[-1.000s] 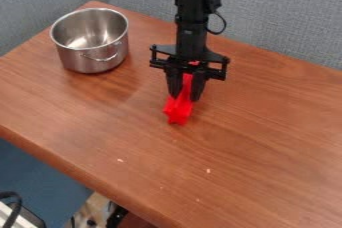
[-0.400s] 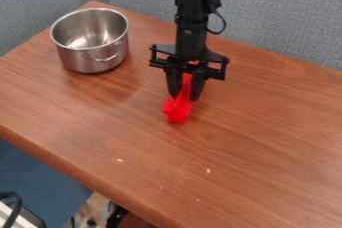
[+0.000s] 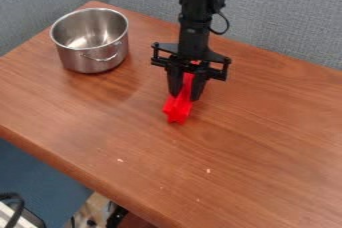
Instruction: Put the red object in the metal pot
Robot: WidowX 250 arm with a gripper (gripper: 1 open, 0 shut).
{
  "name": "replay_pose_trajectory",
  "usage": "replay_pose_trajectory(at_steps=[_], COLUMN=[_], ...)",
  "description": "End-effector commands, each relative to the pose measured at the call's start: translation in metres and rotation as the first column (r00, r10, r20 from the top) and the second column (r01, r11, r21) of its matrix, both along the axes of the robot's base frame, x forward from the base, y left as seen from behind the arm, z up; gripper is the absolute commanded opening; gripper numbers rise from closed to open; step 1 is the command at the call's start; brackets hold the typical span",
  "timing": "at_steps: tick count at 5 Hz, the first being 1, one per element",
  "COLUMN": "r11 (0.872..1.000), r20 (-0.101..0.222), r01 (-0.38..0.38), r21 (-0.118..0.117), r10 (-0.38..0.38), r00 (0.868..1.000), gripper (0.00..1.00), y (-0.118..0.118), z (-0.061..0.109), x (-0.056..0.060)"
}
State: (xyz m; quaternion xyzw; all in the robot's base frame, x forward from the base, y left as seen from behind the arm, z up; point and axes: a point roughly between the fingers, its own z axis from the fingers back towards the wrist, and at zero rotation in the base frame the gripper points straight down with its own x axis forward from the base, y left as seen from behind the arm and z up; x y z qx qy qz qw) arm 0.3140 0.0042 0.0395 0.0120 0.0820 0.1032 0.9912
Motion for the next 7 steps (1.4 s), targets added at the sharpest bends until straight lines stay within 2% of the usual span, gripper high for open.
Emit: replay_pose_trajectory(at_steps=[1, 4, 6, 7], r11=[1.0, 0.998, 0.992, 0.99], r20=[-0.076, -0.093, -0.107, -0.101], r01=[0.026, 0.057, 0.126, 0.142], r21=[0.001, -0.004, -0.007, -0.009], r10=[-0.026, -0.057, -0.126, -0.142], r00=[0.997, 0.994, 0.986, 0.985], gripper=[0.0, 0.0, 0.0, 0.0], y=[-0.004, 0.004, -0.002, 0.004], z=[-0.023, -0.043, -0.05, -0.046], x=[-0.003, -0.009, -0.016, -0.012])
